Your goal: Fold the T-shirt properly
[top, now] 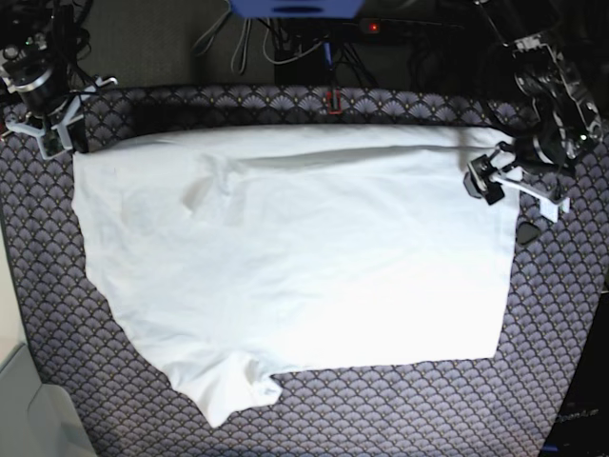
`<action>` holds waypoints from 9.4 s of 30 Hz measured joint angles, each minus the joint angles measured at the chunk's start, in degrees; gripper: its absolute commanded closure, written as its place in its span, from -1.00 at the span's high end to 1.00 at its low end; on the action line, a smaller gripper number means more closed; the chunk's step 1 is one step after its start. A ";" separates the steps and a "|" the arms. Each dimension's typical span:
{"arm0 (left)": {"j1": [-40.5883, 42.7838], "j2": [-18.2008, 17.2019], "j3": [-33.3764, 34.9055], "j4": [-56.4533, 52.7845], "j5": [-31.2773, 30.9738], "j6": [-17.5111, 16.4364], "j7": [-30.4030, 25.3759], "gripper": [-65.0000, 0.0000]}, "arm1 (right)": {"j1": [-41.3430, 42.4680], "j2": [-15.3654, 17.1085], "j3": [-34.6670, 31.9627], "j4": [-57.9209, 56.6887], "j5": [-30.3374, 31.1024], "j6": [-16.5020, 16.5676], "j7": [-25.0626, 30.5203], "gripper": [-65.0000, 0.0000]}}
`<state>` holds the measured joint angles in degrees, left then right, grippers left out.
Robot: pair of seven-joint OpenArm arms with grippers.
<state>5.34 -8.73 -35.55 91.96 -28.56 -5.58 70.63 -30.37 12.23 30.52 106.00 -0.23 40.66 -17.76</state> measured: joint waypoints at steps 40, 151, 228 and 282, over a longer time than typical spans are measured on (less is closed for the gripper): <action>8.07 -17.35 45.35 19.10 20.41 -0.63 -3.04 1.00 | -0.02 0.00 -0.04 0.02 0.00 0.00 -0.02 -1.00; 0.96 -3.61 22.73 0.26 61.51 -20.11 -16.70 -0.97 | -0.20 -0.02 0.04 -0.15 0.11 0.00 -5.25 -1.00; -28.83 2.84 20.20 -19.15 55.04 -19.91 -25.44 0.71 | 63.76 6.36 -16.28 -54.49 -15.78 -0.44 -12.28 0.08; -47.34 -3.17 1.46 -82.18 46.27 -1.90 -72.67 0.72 | 65.22 6.03 -16.28 -81.61 -15.61 -6.69 16.55 -0.14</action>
<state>-42.00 -11.90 -34.09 9.78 17.72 -7.49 -2.04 34.85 18.26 14.24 24.38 -15.84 33.98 -1.21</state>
